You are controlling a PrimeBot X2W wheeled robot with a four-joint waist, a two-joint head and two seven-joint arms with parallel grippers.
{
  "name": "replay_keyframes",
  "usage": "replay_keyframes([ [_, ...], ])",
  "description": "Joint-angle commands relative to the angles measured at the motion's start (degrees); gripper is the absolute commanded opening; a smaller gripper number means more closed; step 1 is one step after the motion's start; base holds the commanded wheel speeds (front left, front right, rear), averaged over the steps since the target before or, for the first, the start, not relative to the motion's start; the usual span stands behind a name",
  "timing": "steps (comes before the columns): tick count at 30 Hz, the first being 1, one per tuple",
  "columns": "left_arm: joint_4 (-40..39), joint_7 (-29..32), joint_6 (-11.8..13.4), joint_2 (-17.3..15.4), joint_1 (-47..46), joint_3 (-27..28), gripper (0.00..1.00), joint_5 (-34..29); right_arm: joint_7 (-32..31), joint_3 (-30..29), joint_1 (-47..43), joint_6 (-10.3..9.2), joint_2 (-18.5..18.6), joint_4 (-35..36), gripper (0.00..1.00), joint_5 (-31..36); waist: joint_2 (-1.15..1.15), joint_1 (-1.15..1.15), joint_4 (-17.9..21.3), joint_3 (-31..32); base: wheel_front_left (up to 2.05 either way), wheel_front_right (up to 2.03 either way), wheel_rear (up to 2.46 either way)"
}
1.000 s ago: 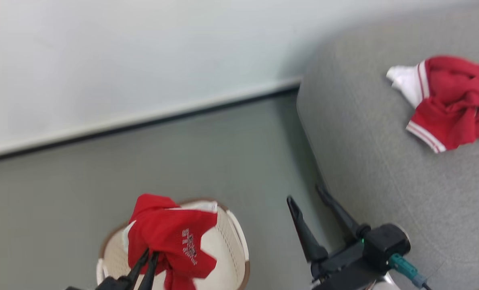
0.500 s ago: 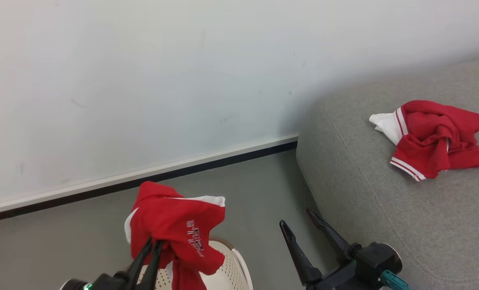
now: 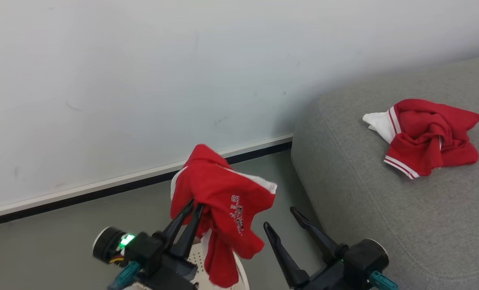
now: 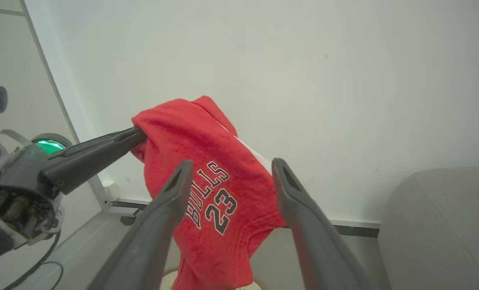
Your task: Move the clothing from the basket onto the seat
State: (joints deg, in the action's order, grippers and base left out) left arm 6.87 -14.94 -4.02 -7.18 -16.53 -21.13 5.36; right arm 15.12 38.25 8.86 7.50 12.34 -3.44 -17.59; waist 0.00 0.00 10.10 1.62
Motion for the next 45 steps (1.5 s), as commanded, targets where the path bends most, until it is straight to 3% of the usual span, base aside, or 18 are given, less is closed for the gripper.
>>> replay_keyframes([
  [1, 0.8, -0.2, -0.3, 0.7, -1.6, -0.6, 0.00, 0.2, 0.0, 0.7, 0.5, -0.02, -0.1, 0.3, 1.00, 0.4, 0.00, 0.00, 0.5, -0.1, 0.00, 0.00, 0.00],
  [12, 1.8, 3.0, -1.4, 3.2, -8.8, -6.2, 0.00, 1.5, 0.0, 0.2, 2.6, -0.02, -2.0, 0.1, 1.00, 2.6, 0.00, 0.00, 2.6, -0.2, 0.00, 0.00, 0.00],
  [27, -5.7, 7.8, -2.6, 3.8, -10.5, -11.9, 0.00, 7.4, 0.0, -5.1, 2.4, -0.02, -4.8, 1.0, 1.00, 7.1, 0.00, 0.00, 3.8, -0.4, 0.00, 0.00, 0.00],
  [28, -6.0, 8.1, -2.7, 3.7, -10.4, -12.0, 0.00, 8.0, 0.0, -5.5, 2.3, -0.02, -4.9, 1.3, 0.67, 7.6, 0.00, 0.00, 3.8, -0.5, 0.00, 0.00, 0.00],
  [29, -6.2, 8.2, -2.8, 3.6, -10.2, -12.0, 0.00, 8.3, 0.0, -5.8, 2.2, -0.02, -5.0, 1.5, 0.45, 8.0, 0.00, 0.00, 3.8, -0.5, 0.00, 0.00, 0.00],
  [30, -6.5, 8.2, -2.9, 3.4, -10.1, -12.1, 0.00, 8.4, 0.0, -6.0, 2.0, -0.02, -5.2, 1.7, 0.14, 8.4, 0.00, 0.00, 3.8, -0.5, 0.00, 0.00, 0.00],
  [31, -6.6, 8.4, -2.8, 3.2, -9.9, -12.3, 0.00, 8.6, 0.0, -6.3, 2.0, -0.02, -5.3, 2.0, 0.00, 8.8, 0.00, 0.00, 3.8, -0.6, 0.00, 0.00, 0.00],
  [36, -6.4, 9.2, -2.3, 2.5, -9.3, -12.0, 0.00, 9.1, 0.0, -6.6, 1.6, -0.02, -5.6, 2.5, 0.00, 9.4, 0.00, 0.00, 3.7, -0.8, 0.00, 0.00, 0.00],
  [37, -6.3, 9.2, -2.0, 2.4, -9.3, -11.9, 0.38, 9.1, 0.0, -7.0, 1.5, -0.02, -5.6, 2.5, 0.00, 9.5, 0.00, 0.00, 3.7, -0.9, 0.00, 0.00, 0.00],
  [38, -6.4, 9.2, -2.0, 2.3, -9.3, -11.8, 1.00, 9.0, 0.0, -7.3, 1.3, -0.02, -5.6, 2.5, 0.00, 9.5, 0.00, 0.00, 3.7, -0.9, 0.00, 0.00, 0.00],
  [45, -7.4, 8.7, -1.2, 0.9, -8.7, -12.0, 1.00, 8.0, 0.0, -11.0, -0.1, -0.02, -6.3, 2.3, 0.00, 9.7, 0.00, 0.00, 3.8, -1.0, 0.00, 0.00, 0.00],
])
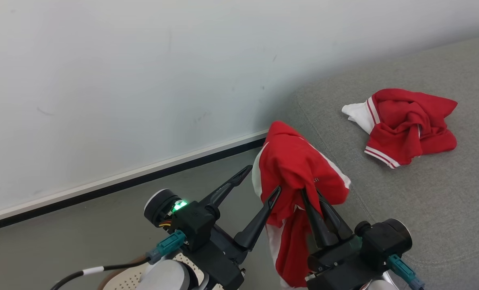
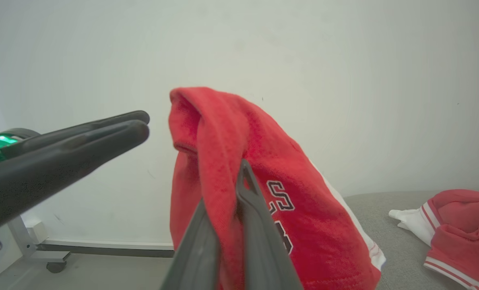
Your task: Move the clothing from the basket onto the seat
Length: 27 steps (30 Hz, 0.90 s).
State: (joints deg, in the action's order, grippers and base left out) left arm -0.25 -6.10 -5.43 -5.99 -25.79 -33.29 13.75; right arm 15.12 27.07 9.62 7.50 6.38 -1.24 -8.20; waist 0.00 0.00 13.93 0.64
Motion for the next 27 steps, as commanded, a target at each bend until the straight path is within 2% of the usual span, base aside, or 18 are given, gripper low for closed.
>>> replay_keyframes([
  [1, -0.4, -0.2, 0.3, -0.4, 0.6, 0.1, 1.00, -0.4, 0.0, -0.1, -0.9, -0.02, -0.4, 0.2, 0.00, 0.3, 0.00, 0.00, 0.0, 0.0, 0.00, 0.00, 0.00],
  [14, -1.4, 0.3, 0.9, -1.0, 0.4, -0.2, 1.00, -0.3, 0.0, -2.5, -1.7, -0.02, 0.1, 1.8, 0.00, 1.2, 0.00, 0.00, 1.0, -0.9, 0.00, 0.00, 0.00],
  [27, -2.3, 0.4, 0.6, -1.5, -1.8, -1.6, 1.00, -0.4, 0.0, -4.4, -1.3, -0.02, -0.1, 4.6, 0.00, 1.7, 0.00, 0.00, 8.5, -4.1, 0.00, 0.00, 0.00],
])
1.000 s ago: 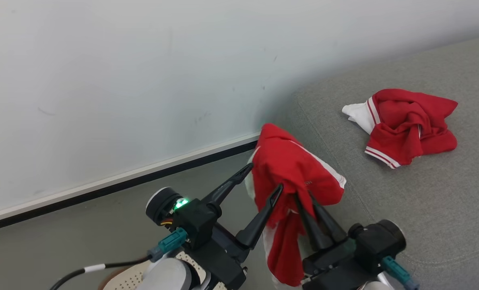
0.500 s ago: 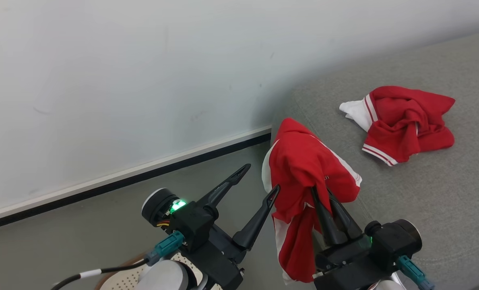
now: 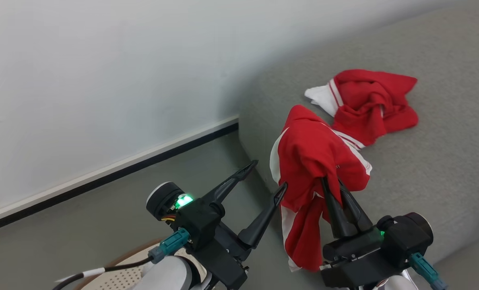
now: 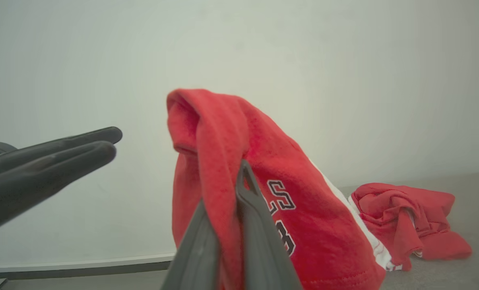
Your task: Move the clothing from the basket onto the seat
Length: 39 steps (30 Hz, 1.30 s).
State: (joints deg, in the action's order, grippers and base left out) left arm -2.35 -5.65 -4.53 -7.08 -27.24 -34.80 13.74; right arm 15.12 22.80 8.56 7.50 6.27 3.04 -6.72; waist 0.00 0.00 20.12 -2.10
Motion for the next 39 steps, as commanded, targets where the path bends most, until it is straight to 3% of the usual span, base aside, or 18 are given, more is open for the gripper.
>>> replay_keyframes([
  [1, -0.3, 0.0, -0.3, -0.5, -0.7, -0.2, 1.00, -0.4, 0.0, -0.2, -0.2, -0.02, -0.1, 0.6, 0.00, 0.2, 0.00, 0.00, 3.1, -1.7, 0.00, 0.00, 0.00],
  [12, -0.6, 1.0, -1.2, -0.3, -4.0, -2.7, 1.00, -0.5, 0.0, -3.2, -0.7, -0.02, -1.9, 3.8, 0.00, 0.6, 0.00, 0.00, 10.1, -5.8, 0.00, 0.00, 0.00],
  [24, 3.4, -0.9, -2.7, 1.0, -10.9, -8.4, 1.00, 2.2, 0.0, -10.2, -4.4, -0.02, -3.4, 9.4, 0.00, 2.5, 0.00, 0.00, 11.6, -9.4, 0.00, 0.00, 0.00],
  [39, 3.3, 0.1, -2.7, -1.1, -14.0, -10.5, 1.00, 3.1, 0.0, -12.5, -3.6, -0.02, -3.4, 10.6, 0.00, -3.5, 0.00, 0.00, 11.6, -14.7, 0.00, 0.00, 0.00],
])
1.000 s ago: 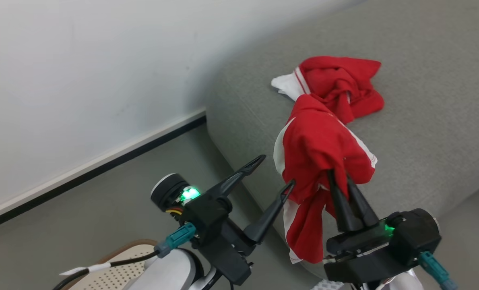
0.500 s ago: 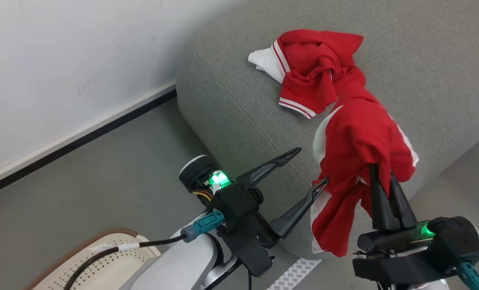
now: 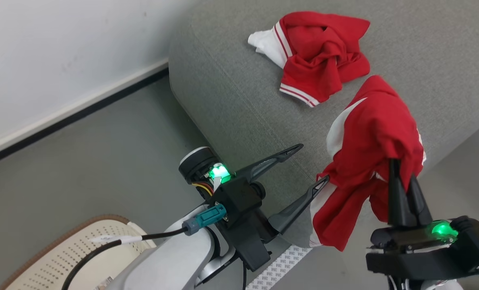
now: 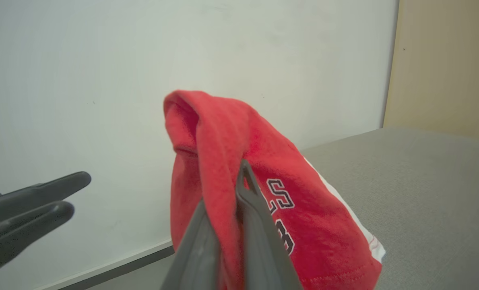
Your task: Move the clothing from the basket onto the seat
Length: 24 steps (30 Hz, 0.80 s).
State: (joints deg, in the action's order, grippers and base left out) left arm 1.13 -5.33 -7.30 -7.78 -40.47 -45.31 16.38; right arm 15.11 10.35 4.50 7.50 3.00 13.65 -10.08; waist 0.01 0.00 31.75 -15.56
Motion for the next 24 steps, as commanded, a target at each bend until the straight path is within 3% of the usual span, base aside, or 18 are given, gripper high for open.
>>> replay_keyframes([
  [1, -0.5, 0.3, 0.2, -0.6, -0.9, -0.1, 1.00, 0.3, 0.0, -0.3, 1.1, -0.02, -0.2, -0.1, 0.00, -0.8, -0.01, 0.00, 0.0, -2.0, 0.00, 0.00, 0.00],
  [11, -4.2, 5.3, 0.1, -3.4, -4.0, -1.1, 1.00, -1.3, 0.0, -2.4, 12.4, -0.02, -0.2, -2.1, 0.00, -2.7, -0.01, 0.00, -0.3, -11.3, 0.00, 0.00, 0.00],
  [24, -8.6, 9.3, 0.0, -6.9, -10.8, -1.9, 1.00, -4.3, 0.1, -13.8, 34.3, -0.02, 0.6, -8.8, 0.00, -5.8, -0.01, 0.00, -2.3, -24.3, 0.00, 0.00, 0.00],
])
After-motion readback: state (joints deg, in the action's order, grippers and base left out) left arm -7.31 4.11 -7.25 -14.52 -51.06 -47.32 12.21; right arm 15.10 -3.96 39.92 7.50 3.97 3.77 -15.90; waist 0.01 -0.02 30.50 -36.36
